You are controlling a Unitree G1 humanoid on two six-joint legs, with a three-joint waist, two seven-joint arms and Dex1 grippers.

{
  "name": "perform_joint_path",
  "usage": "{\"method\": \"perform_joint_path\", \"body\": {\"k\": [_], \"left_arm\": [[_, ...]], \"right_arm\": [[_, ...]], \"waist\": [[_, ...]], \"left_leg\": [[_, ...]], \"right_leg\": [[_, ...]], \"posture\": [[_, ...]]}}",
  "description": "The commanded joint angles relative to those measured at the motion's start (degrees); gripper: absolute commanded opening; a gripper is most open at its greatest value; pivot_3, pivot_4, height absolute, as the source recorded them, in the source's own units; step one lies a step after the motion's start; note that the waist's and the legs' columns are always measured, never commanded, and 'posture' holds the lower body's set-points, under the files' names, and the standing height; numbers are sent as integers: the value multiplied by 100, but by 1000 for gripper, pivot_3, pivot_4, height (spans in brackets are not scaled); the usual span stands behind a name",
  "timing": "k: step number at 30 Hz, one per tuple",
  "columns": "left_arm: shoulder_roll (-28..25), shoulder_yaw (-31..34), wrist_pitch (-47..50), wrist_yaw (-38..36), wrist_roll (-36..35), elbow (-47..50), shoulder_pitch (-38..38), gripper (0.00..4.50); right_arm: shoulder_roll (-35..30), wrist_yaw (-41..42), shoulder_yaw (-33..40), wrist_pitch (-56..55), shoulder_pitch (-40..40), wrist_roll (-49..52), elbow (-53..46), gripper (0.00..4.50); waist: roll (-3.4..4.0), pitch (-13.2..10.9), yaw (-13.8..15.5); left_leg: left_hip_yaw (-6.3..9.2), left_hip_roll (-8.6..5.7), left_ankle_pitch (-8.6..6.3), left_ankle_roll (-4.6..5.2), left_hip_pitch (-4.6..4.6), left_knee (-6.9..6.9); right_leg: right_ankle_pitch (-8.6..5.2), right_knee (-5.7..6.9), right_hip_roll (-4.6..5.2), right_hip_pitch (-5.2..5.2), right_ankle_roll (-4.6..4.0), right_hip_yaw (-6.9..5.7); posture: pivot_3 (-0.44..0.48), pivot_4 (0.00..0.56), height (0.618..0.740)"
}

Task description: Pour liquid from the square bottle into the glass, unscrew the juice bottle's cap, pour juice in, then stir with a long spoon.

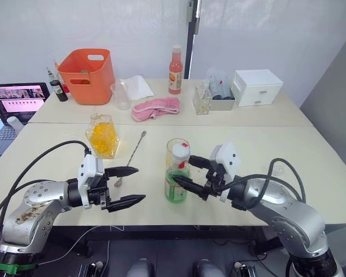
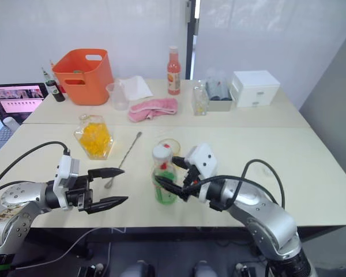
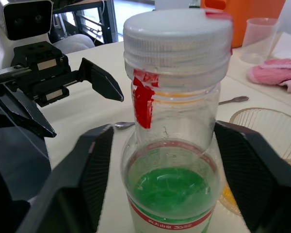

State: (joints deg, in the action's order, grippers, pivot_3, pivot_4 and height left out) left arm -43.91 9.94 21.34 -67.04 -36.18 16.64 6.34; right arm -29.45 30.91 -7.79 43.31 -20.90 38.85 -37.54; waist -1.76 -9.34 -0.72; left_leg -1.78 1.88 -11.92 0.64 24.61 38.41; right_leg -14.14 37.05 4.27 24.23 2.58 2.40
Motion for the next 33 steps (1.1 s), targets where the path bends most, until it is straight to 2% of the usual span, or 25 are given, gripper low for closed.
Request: {"method": "perform_joint_path", "body": {"k": [1, 5, 10, 13, 19, 22, 27, 29, 33], "left_arm": [[-46, 49, -110, -85, -29, 34, 39, 4500], [-6, -12, -146, -101, 34, -73, 166, 4500], [14, -28, -142, -112, 12, -51, 177, 4500], [1, -10, -120, -101, -13, -18, 190, 4500], [-27, 56, -111, -80, -22, 102, 54, 4500], [-25, 78, -120, -62, -22, 166, -36, 4500], [-45, 122, -116, -45, -34, 229, -110, 4500], [-65, 152, -112, -56, -40, 237, -121, 4500], [-102, 179, -106, -63, -44, 236, -125, 4500]], "right_arm": [[-393, 875, 302, 0, -335, 447, 156, 4459], [-774, 2217, 266, -535, -949, 289, 1295, 4459], [-666, 3633, -249, -1536, -1810, -423, 2922, 4459], [-503, 4151, -415, -1938, -2148, -696, 3541, 4459], [-217, 4645, -417, -2174, -2437, -825, 3920, 4459], [-125, 4714, -363, -2195, -2470, -854, 3979, 3715], [-17, 4706, -315, -2240, -2446, -909, 4016, 1892], [12, 4655, -261, -2241, -2436, -909, 4015, 1362], [-110, 4471, -56, -1908, -2336, -694, 3544, 1312]], "waist": [[0, 0, 4], [-1, -1, 7], [-1, -1, -18], [-1, -1, -11], [-1, -1, 3], [-1, -1, 8], [0, -1, 2], [0, -1, 0], [0, -1, 8]], "left_leg": [[0, 0, 0, 0, 0, 0], [-1, -1, 0, 0, -1, 2], [-3, -3, 0, 0, -3, 1], [-3, -2, 0, 0, -1, 0], [-1, -1, 0, 0, 2, 0], [0, 0, 0, 0, 1, 0], [-1, 0, 0, 0, 1, 0], [-1, 1, 0, -1, 0, 0], [-1, 1, 0, -1, 0, 0]], "right_leg": [[0, 0, 0, 0, 0, 0], [0, -2, 2, -4, 0, -1], [0, -1, -5, -2, 0, -1], [0, 1, -7, 2, -1, -1], [1, 3, 2, 3, 0, -1], [1, 4, 3, 2, 0, -3], [1, 5, 3, 3, 0, -3], [1, 6, 2, 4, -1, -3], [1, 5, 2, 4, -1, -3]], "posture": [[0, 150, 715], [0, 150, 715], [0, 150, 715], [0, 150, 715], [0, 150, 715], [0, 150, 715], [0, 150, 715], [0, 150, 715], [0, 150, 715]]}}
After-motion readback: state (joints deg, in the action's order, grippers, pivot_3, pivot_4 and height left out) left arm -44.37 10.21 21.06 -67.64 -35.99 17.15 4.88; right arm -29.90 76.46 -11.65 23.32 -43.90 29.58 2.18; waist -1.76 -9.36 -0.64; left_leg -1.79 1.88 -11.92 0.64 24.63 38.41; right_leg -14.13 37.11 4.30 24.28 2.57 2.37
